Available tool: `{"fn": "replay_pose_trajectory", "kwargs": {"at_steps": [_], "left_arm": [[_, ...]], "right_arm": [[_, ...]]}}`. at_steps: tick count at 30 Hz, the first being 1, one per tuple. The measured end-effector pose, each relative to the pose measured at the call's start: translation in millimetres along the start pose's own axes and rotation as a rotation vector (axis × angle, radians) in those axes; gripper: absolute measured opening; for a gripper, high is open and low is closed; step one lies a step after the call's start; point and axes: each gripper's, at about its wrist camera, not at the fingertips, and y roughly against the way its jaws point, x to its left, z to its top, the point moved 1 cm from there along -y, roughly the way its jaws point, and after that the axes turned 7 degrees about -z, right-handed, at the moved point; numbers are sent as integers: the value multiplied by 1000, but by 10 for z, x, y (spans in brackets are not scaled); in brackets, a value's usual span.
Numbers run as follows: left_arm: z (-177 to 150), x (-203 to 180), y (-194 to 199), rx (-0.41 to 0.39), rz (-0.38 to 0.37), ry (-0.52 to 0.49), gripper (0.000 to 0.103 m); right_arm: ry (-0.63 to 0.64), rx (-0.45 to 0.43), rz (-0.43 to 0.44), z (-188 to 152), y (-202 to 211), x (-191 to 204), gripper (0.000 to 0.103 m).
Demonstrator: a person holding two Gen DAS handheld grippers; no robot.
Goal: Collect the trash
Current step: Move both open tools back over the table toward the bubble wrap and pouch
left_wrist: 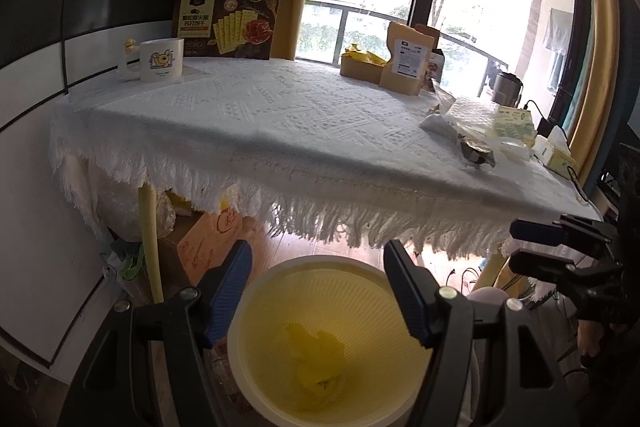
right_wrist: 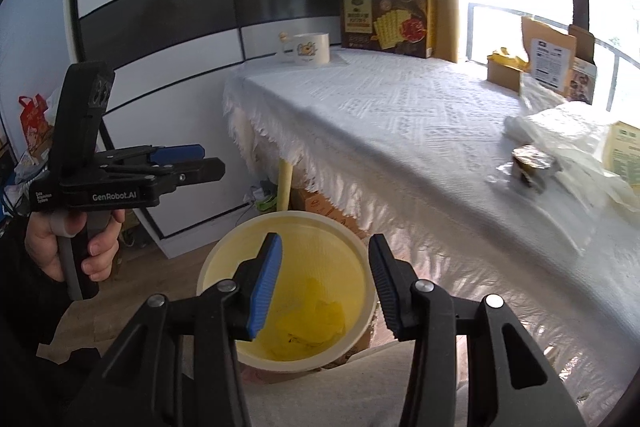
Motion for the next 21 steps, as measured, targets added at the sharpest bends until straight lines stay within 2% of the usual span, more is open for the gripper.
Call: {"fn": "replay_pose_trajectory", "kwargs": {"at_steps": [21], "left_arm": [[290,-816,-346,11,-68,-123,68]], "right_arm": [[-100,-88,-97,-133,495,-818,43]]}}
